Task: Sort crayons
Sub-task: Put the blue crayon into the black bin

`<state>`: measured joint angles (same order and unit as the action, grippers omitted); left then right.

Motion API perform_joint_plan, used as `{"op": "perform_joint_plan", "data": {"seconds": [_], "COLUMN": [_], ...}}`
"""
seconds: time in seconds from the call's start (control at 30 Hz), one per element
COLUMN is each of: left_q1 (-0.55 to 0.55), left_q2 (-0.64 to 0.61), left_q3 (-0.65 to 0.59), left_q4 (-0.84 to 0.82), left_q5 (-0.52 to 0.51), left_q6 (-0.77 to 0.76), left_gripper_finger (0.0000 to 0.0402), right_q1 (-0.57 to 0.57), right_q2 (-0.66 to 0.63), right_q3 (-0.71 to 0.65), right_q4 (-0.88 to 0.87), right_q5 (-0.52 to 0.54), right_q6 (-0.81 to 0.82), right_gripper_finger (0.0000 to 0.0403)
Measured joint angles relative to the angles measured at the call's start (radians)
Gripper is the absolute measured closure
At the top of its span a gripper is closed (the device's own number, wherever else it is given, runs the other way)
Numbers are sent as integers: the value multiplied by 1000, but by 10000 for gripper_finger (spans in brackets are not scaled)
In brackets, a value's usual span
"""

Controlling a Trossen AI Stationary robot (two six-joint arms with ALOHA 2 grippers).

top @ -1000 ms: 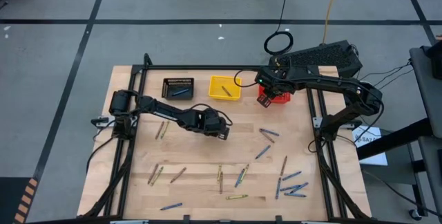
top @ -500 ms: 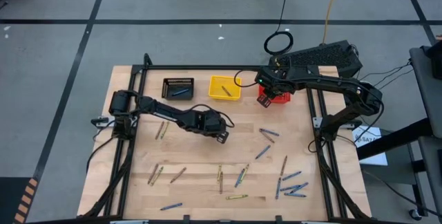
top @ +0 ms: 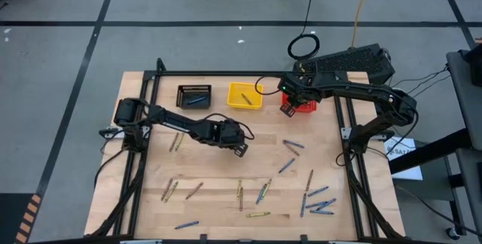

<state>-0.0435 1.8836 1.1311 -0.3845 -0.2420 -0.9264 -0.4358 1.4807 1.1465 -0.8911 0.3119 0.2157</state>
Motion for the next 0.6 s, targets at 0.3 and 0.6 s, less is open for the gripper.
{"op": "perform_joint_plan", "data": {"seconds": [0.3,0.6], "left_q1": [1,51], "left_q2": [-13,-40], "left_q3": [2,3], "left_q4": [-61,-191], "left_q5": [-5,-6], "left_q6": [21,45], "left_gripper_finger": [398,400], "right_q1": [0,0], "right_q2": [0,0], "right_q3": [0,0], "right_q4": [3,4], "right_q5": [0,0], "right_q6": [0,0], "right_gripper_finger": [316,316]}}
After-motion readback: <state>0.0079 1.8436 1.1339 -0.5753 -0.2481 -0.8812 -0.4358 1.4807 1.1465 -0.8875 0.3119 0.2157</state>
